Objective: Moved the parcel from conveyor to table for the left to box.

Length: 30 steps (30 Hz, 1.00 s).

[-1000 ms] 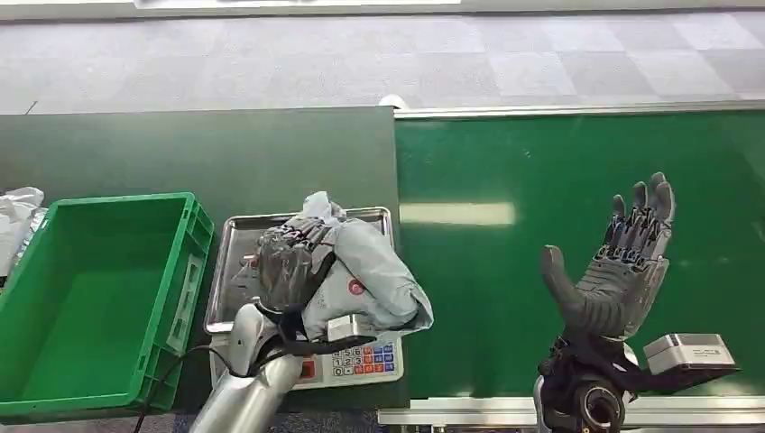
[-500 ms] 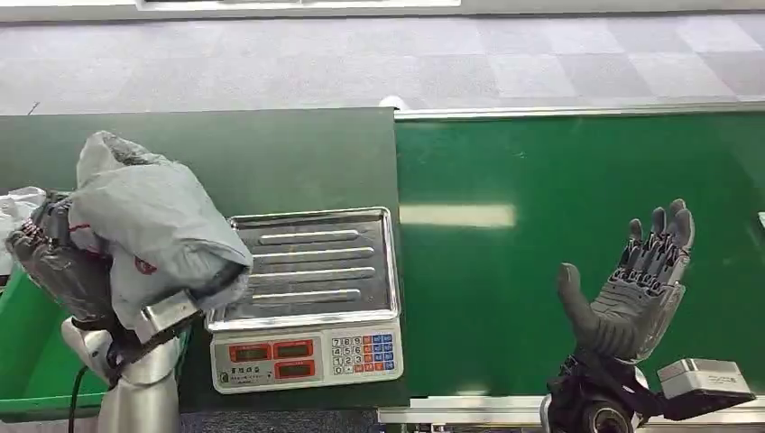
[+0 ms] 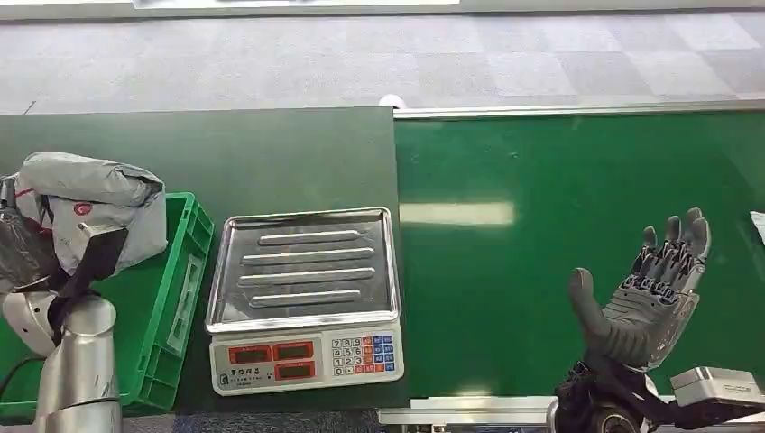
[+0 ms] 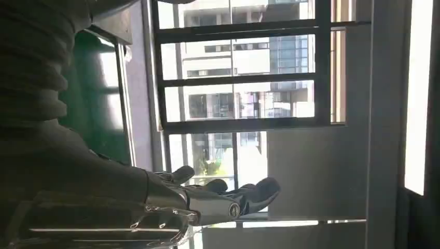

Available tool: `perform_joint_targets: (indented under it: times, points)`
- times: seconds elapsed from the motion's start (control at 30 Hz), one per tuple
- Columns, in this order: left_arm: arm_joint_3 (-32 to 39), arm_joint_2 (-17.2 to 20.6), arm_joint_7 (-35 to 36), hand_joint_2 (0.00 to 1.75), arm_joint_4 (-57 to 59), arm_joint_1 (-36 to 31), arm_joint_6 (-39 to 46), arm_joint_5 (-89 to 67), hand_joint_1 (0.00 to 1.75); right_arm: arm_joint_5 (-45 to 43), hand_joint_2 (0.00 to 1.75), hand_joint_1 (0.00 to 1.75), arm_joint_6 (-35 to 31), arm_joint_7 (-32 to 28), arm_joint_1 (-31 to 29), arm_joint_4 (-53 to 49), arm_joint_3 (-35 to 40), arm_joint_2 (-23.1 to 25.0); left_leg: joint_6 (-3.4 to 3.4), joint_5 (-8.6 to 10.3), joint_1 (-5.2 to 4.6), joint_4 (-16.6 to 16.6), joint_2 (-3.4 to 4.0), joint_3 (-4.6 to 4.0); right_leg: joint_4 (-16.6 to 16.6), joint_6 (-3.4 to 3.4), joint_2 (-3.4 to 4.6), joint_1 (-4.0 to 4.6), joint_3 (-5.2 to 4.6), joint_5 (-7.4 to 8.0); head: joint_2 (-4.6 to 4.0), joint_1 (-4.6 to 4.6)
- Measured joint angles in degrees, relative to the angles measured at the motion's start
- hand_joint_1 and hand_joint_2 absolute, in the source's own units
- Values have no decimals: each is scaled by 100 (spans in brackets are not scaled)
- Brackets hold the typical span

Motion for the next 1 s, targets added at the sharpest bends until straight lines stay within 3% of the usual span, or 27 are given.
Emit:
perform_joint_targets:
  times: [0.37, 0.4, 0.43, 0.47, 0.5, 1.0]
  points:
    - [-42, 179, 199, 175, 699, -250, 0, -113, 171, 0, 175, 0, -26, 2, 0, 0, -24, 0, 0, 0, 0, 0, 0, 1, -1, 0, 1, 0, -1, 1, 0, -2]
    - [-42, 181, 216, 175, 734, -259, 0, -98, 164, 0, 175, 0, -26, 7, 0, 0, -24, 0, 0, 0, 0, 0, -1, 1, -1, 0, 0, 0, -1, 1, 0, -2]
    - [-46, 192, 251, 175, 769, -268, 2, -45, 141, 0, 175, 0, -26, 22, 0, 0, -24, 0, 0, 0, 0, 0, -1, 1, -1, 0, 0, 0, -1, 1, 0, -2]
    - [-61, 214, 284, 175, 811, -280, 0, 44, 91, 0, 175, 0, -26, 26, 0, 0, -24, 0, 0, 0, 0, 0, 0, 1, -1, 0, 1, 0, -2, 1, 0, -2]
    - [-81, 243, 304, 175, 861, -299, 0, 140, 2, 0, 175, 0, -28, 35, 0, 0, -26, 0, 0, -1, 0, 0, 0, 0, -1, 0, 1, 0, -2, 1, 0, -2]
    - [-376, 511, 380, 175, 1110, -310, -2, 730, 0, 35, 175, 0, -17, 94, 8, 2, -57, 0, 0, -1, -1, 0, -2, 0, -1, 0, 0, 0, 0, 1, 0, -2]
